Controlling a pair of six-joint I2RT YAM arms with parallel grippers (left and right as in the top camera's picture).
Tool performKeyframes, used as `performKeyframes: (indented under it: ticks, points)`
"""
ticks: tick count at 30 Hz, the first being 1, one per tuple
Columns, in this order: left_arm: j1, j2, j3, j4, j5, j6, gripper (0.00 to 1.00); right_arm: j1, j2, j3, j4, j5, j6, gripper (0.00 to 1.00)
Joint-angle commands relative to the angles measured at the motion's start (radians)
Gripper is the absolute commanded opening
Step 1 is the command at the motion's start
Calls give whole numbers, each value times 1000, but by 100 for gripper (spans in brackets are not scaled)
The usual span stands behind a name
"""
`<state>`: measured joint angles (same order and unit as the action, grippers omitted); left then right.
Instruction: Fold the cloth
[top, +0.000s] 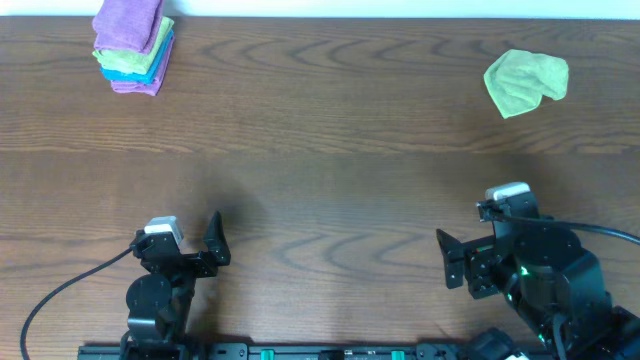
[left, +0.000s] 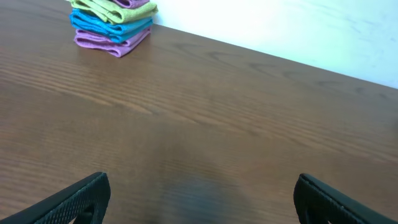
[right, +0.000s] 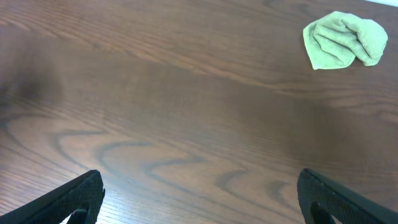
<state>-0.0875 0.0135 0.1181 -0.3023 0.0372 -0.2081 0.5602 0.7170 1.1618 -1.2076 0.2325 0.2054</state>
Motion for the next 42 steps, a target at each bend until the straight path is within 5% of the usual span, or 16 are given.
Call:
performKeyframes:
  ticks: [1,27,30,36,42]
  points:
    - [3,-10,-27,1,-18,29,96,-3,-4,1,0,3,7,99]
    - [3,-9,-27,1,-19,29,95,-5,-5,1,4,70,-54,99]
    - [3,-9,-27,1,-19,29,95,-109,-19,-16,37,80,-104,99]
    - [3,-9,-27,1,-18,29,95,-388,-164,-254,269,10,-107,99]
    - [3,-9,-27,1,-18,29,96,-436,-415,-599,458,-10,-105,99]
